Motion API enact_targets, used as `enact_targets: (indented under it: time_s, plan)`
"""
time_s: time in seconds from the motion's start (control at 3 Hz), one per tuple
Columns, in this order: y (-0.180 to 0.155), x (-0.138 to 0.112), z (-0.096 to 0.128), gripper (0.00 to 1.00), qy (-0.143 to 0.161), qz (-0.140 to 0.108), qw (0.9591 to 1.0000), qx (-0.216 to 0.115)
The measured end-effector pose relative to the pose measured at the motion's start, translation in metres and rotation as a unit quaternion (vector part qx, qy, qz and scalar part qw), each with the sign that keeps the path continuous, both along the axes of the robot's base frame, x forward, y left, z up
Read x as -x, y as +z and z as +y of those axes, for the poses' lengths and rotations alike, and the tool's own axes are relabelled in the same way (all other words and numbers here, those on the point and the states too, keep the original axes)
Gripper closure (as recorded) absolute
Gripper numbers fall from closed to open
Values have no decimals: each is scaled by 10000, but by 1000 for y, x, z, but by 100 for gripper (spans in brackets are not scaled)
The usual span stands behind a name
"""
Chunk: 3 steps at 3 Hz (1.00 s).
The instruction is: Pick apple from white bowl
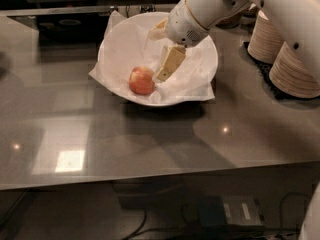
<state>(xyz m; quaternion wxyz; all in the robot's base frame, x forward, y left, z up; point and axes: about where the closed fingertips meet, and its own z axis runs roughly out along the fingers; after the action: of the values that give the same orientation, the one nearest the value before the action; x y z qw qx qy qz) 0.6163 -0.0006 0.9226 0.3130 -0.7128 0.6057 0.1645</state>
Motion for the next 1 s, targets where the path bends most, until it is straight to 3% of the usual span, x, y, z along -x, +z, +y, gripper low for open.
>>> enact_targets:
  time_s: [1.0]
  plan:
    - [-34, -12, 2, 28, -136, 272, 9995, 22]
